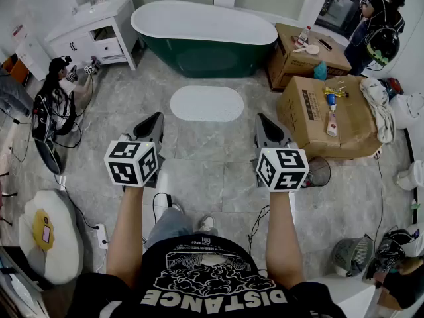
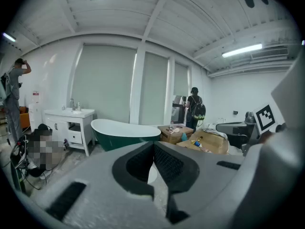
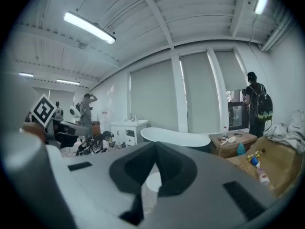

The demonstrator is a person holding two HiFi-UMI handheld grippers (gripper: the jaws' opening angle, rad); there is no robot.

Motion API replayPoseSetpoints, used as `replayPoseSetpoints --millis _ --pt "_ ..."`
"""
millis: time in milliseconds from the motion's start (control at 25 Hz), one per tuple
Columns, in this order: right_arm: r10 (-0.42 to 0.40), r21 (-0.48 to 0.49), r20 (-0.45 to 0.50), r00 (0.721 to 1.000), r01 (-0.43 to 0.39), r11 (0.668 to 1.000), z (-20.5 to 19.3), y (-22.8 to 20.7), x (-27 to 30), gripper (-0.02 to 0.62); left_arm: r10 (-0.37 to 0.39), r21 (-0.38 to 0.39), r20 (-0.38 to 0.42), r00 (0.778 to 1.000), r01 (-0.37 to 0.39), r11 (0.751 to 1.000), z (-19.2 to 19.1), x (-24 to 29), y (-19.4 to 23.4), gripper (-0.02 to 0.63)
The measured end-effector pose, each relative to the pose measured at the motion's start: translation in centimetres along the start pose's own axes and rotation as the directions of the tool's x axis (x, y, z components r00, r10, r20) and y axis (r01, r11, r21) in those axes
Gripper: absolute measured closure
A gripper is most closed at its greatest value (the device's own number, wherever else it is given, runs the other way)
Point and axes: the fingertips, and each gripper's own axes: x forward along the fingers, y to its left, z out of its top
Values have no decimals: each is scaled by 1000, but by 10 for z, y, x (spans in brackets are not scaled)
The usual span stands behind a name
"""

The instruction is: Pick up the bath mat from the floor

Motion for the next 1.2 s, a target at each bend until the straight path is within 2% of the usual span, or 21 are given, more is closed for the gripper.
replayPoseSetpoints --millis 480,680,920,1200 --pt "-40 12 -10 999 41 999 -9 -16 28 578 73 23 4 997 -73 997 0 26 40 597" --pt "-56 23 -23 998 57 998 -13 -25 50 542 58 24 1 998 -58 998 1 50 55 540" --pt "-68 28 -43 997 69 997 -11 -32 92 510 50 -2 3 999 -50 999 11 90 92 509" --pt "-92 38 -71 993 95 995 0 -43 157 462 20 10 -3 1000 -20 1000 35 151 140 472"
